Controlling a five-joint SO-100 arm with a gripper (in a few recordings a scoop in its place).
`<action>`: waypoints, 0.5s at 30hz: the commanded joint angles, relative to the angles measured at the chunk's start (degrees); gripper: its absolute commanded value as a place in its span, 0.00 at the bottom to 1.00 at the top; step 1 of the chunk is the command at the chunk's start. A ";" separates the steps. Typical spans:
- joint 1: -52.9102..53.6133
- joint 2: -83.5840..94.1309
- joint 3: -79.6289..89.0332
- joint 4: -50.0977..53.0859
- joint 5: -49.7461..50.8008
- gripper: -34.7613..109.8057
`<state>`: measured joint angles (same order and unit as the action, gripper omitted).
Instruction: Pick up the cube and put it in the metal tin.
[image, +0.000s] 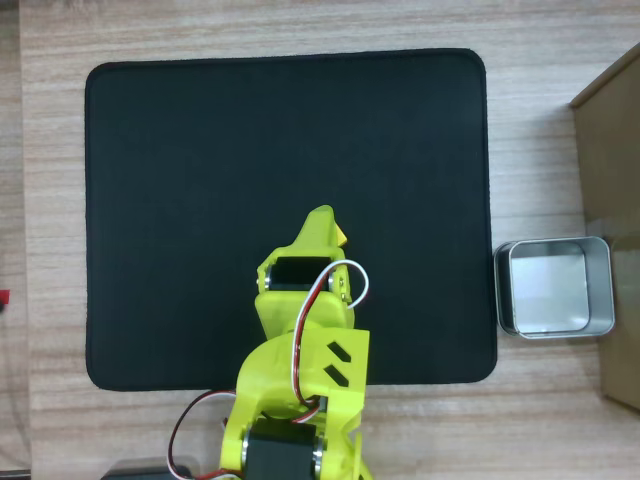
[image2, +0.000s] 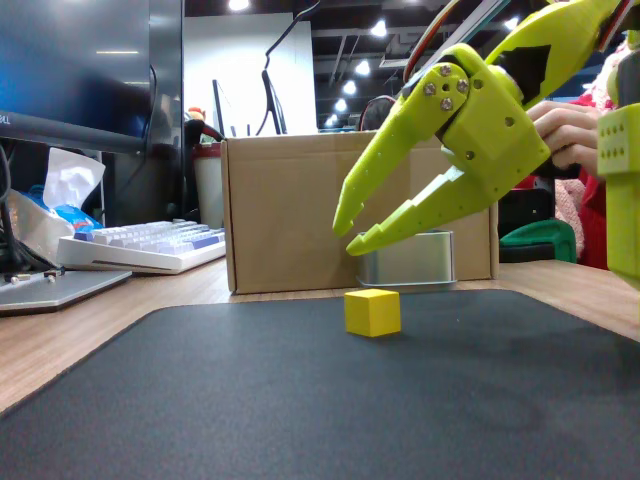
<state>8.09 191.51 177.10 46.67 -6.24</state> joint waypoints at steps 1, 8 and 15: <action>0.00 1.14 0.53 0.53 -1.58 0.24; 0.35 1.14 -4.75 0.53 -3.25 0.33; -0.97 -3.08 -17.23 5.62 -5.45 0.35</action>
<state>7.29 188.61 161.81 51.59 -10.46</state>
